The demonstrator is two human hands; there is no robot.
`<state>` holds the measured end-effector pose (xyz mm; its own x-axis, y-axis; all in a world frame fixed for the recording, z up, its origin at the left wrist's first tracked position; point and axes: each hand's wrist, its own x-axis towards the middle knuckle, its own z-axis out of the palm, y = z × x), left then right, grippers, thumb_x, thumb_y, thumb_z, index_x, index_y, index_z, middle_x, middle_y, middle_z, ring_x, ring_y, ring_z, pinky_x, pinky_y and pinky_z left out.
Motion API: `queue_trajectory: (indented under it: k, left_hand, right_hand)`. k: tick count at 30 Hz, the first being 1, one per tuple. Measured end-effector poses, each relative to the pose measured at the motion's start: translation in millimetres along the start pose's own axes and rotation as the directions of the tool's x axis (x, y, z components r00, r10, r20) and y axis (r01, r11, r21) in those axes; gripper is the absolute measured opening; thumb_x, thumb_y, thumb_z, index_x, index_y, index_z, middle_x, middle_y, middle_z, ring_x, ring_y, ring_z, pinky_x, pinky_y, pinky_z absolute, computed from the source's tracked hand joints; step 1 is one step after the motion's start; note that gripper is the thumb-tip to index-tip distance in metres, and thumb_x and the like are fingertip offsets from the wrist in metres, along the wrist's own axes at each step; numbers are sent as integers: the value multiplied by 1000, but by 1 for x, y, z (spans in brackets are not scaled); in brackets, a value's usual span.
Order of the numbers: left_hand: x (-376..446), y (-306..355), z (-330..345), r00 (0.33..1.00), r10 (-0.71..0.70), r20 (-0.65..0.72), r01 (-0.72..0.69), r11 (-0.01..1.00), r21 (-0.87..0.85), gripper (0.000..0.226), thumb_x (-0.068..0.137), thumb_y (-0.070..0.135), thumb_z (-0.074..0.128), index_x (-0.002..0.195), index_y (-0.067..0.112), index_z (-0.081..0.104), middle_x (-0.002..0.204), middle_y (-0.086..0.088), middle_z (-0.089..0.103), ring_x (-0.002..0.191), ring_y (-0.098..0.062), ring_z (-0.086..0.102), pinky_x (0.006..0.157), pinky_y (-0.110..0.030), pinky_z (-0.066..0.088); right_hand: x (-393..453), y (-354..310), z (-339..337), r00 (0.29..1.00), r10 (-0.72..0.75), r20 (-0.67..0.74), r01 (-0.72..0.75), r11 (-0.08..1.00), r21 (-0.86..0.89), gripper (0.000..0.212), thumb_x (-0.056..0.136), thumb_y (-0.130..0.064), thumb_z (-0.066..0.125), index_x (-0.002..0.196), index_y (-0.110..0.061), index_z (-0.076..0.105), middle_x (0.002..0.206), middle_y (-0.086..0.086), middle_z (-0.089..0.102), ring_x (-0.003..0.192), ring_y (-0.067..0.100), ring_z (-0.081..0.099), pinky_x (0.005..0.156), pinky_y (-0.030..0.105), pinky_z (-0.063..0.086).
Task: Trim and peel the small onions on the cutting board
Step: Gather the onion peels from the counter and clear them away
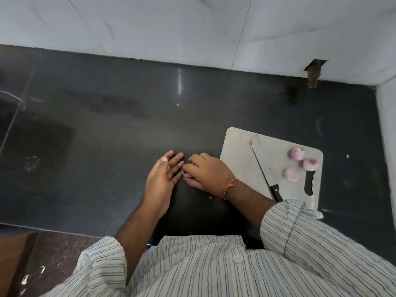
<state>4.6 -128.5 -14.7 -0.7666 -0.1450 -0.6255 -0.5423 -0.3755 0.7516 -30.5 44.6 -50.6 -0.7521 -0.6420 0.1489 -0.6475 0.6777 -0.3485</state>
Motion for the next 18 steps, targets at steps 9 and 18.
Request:
queue_trajectory:
  k: [9,18]
  left_hand:
    - [-9,24,34,957,-207,205,255,936,-243,43,115,36,38,134,12,69,133,-12,74,120,-22,72,111,-41,53]
    - [-43,31,53,827,-171,536,465,743,-481,49,110,30,35,135,12,72,123,-5,73,116,-19,70,106,-36,52]
  right_hand:
    - [30,-27,-82,884,446,-142,-281,748,602,10,92,-26,78,100,-23,72,101,-10,67,95,10,65,82,28,53]
    - [1,-52,-107,971,3,-240,-4,1000,-3,27,100,-50,63,108,-27,76,114,-2,69,106,21,64,112,56,37]
